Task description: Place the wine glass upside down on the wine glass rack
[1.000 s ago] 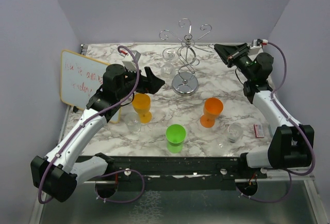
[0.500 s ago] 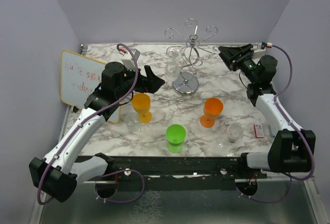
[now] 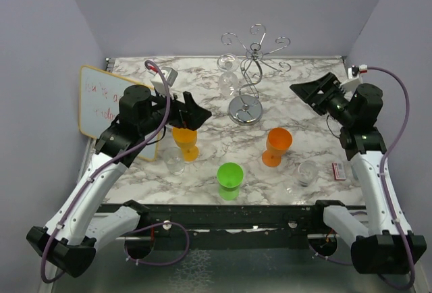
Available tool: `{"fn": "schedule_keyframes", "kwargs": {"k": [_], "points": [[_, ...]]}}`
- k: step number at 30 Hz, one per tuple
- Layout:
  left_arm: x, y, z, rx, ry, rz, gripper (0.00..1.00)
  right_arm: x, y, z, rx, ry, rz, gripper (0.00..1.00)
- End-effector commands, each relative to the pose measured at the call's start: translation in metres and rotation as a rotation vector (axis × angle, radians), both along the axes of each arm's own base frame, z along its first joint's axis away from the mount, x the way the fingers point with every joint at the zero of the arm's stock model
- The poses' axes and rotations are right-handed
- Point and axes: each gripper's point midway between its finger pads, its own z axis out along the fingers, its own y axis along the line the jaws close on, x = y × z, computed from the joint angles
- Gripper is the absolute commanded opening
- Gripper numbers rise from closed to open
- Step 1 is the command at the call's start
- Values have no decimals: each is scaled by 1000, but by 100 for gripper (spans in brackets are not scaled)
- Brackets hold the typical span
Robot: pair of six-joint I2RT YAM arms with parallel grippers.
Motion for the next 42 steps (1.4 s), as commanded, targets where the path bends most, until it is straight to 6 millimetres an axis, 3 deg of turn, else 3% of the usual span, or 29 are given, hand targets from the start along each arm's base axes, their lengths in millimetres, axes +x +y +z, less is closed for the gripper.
{"fn": "schedule_keyframes", "kwargs": {"k": [1,11,20,25,31,38,42], "points": [[-16,3,-1,6,-12,-39,99,-31,-25,-28,-237,90,-70,85],[-21,2,-10,-18,35,-37,99,-89,-38,-70,-456,231,-6,76],[-22,1,-19,-35,45,-35,99,-109,-35,-120,-485,377,75,69],[-22,-1,-26,-49,48,-43,99,-113,-35,-138,-495,431,107,67],[-26,-8,-35,-74,58,-86,99,-110,-31,-135,-503,429,112,66],[-27,-14,-41,-103,73,-112,99,-91,-3,-155,-590,481,137,62],[-26,-17,-42,-103,86,-128,99,-76,-7,-154,-658,506,61,49]]}}
